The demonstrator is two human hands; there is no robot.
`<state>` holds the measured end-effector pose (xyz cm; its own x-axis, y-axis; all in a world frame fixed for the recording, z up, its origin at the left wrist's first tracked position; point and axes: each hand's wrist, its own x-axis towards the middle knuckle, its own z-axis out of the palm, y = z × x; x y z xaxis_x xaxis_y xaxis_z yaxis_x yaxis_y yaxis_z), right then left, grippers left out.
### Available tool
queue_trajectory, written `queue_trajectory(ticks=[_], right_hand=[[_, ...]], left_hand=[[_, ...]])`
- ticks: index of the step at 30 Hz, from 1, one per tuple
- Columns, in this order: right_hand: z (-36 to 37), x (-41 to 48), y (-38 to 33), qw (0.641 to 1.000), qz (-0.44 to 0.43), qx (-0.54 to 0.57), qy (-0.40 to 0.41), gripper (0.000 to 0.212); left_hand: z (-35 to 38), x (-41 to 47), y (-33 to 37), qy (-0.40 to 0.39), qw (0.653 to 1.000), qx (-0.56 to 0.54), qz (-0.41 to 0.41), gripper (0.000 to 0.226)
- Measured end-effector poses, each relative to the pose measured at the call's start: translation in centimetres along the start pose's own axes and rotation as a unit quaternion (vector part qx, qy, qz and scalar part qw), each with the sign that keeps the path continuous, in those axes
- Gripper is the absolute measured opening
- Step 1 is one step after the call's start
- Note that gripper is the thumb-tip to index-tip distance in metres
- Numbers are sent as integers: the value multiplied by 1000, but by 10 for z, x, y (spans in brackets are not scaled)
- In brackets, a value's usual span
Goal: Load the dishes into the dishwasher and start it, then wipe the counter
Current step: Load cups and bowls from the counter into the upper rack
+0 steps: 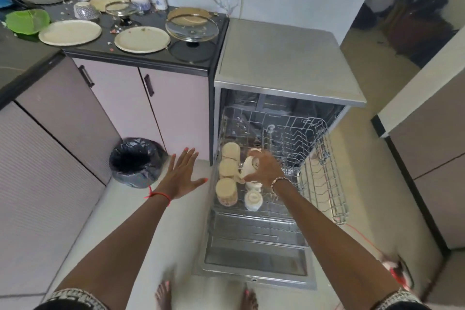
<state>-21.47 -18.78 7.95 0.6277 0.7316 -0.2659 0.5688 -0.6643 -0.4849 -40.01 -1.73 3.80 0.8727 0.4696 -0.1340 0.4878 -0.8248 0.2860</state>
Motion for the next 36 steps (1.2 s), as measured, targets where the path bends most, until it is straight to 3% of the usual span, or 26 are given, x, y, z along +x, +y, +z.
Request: queue_trajectory(ticks=[6,13,30,36], right_hand=[[-18,-10,60,994,28,107,13,76],[-35,11,105,990,51,127,21,66],[-15,217,137,978,107,179,-13,69],[18,284,141,989,81,118,-20,76]], left_hand=[[21,3,55,6,1000,-12,-10,82],[35,29,75,-8,1000,-13,-11,81],[72,196,12,-41,999,16,-31,82],[96,255,-11,-29,999,9,-16,79]])
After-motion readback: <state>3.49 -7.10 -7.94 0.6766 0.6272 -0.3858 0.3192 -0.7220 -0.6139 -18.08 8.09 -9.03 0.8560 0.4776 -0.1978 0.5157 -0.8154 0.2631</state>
